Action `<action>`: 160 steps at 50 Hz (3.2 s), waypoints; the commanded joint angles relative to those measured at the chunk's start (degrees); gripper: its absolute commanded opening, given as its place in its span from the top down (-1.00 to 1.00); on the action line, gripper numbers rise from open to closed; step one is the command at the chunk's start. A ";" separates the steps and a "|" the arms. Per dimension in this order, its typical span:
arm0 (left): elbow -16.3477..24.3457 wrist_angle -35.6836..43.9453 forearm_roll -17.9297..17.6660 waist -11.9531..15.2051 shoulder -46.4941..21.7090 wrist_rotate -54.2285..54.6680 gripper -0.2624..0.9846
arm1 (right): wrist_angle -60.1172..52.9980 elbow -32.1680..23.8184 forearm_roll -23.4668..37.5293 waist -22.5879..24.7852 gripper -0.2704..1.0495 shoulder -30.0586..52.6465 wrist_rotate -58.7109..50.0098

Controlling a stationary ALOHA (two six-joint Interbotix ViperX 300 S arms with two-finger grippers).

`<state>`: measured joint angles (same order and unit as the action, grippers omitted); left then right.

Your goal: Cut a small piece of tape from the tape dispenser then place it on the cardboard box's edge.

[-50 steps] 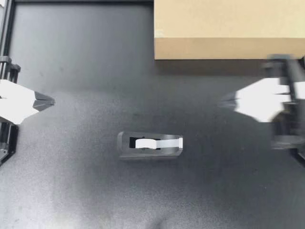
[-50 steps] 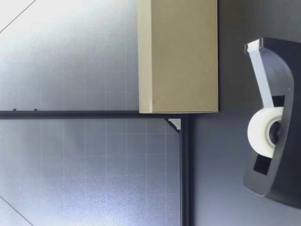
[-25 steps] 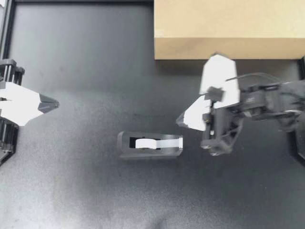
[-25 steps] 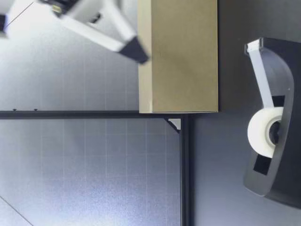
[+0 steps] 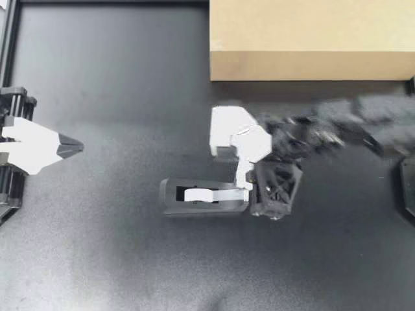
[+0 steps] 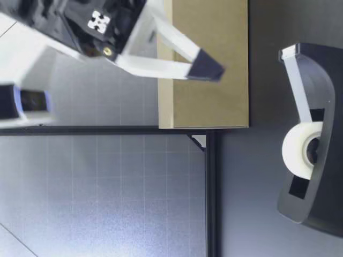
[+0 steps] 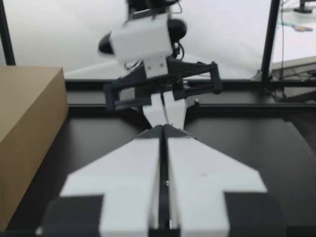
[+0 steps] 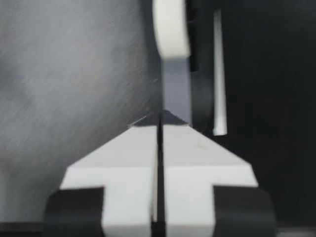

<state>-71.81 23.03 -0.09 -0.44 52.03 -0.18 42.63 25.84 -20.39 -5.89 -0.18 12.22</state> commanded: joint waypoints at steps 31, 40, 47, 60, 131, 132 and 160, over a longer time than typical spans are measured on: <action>0.00 0.53 -0.18 -0.09 -0.53 0.79 0.79 | 25.14 -14.50 -26.72 -16.26 0.30 18.98 16.08; -0.26 0.44 -0.18 -0.09 -0.53 0.79 0.79 | 25.05 -14.33 -26.72 -16.17 -0.06 20.04 16.35; -0.35 0.53 -0.18 -0.09 -0.62 0.79 0.79 | 25.14 -14.24 -26.81 -15.73 -0.05 21.01 16.35; -0.44 0.53 -0.18 -0.09 -0.62 0.79 0.79 | 25.66 -14.15 -26.81 -14.24 -0.05 22.15 16.44; -0.53 0.53 -0.26 -0.09 -0.62 1.05 0.79 | 26.28 -9.76 -27.69 -11.87 0.73 16.61 16.35; -0.53 0.53 -0.18 -0.09 -0.62 1.05 0.79 | 26.28 -9.58 -27.69 -11.87 0.73 16.35 16.35; -0.18 0.53 -0.18 -0.09 -0.62 0.97 0.79 | 25.40 -2.81 -27.33 -14.41 0.73 11.87 16.52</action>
<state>-72.95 23.03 -0.26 -0.44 51.77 0.79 68.12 23.12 -47.72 -19.78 14.41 28.56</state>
